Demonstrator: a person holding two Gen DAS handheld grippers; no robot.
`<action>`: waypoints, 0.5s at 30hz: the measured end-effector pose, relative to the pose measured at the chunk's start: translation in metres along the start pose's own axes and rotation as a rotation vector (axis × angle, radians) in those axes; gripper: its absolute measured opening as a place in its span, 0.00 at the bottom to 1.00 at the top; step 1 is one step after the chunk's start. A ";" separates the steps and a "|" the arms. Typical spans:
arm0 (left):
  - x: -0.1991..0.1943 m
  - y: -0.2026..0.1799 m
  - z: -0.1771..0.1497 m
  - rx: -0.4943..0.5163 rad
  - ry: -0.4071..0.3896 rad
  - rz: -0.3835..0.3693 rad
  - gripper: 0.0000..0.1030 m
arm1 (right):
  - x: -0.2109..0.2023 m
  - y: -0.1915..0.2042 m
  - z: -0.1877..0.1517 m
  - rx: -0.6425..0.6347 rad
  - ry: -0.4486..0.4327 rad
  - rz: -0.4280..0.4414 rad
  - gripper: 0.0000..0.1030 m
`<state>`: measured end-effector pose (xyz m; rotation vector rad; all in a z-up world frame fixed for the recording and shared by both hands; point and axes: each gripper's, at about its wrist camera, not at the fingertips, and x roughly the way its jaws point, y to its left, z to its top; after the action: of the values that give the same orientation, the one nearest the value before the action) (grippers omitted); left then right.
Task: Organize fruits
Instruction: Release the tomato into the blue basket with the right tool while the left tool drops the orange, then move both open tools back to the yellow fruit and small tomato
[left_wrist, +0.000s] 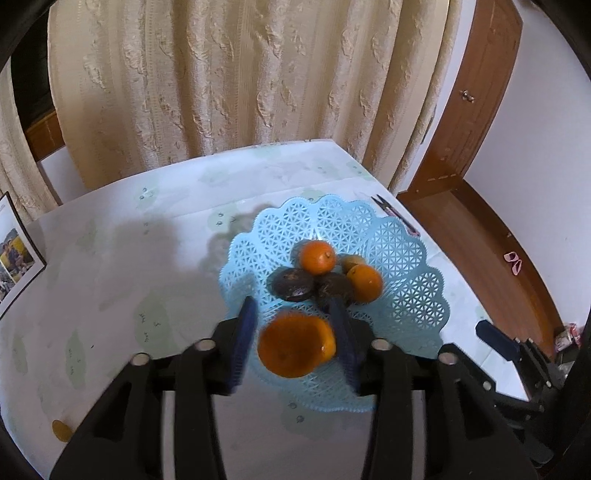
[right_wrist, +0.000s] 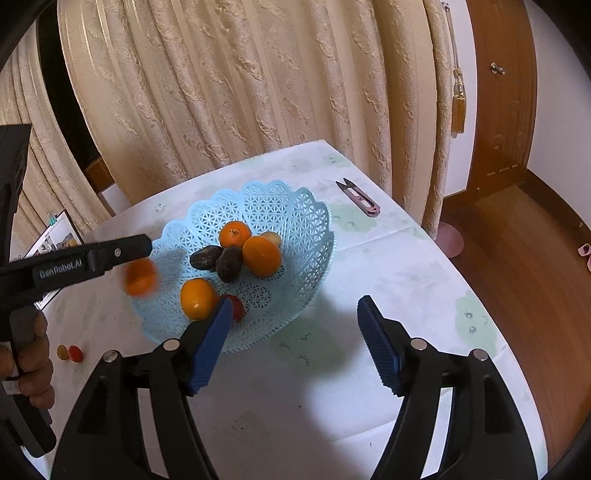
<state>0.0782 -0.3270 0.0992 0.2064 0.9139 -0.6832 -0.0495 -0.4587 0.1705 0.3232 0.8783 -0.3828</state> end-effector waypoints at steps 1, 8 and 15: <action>-0.002 0.001 0.001 -0.011 -0.012 -0.002 0.64 | 0.000 -0.001 0.000 0.000 0.001 0.001 0.70; -0.016 0.015 0.004 -0.043 -0.039 0.030 0.71 | 0.001 0.004 0.001 -0.001 -0.004 0.016 0.72; -0.037 0.036 -0.004 -0.081 -0.076 0.124 0.90 | -0.002 0.024 0.002 -0.046 -0.021 0.050 0.77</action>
<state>0.0827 -0.2811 0.1216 0.1627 0.8474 -0.5346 -0.0383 -0.4382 0.1757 0.2979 0.8558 -0.3188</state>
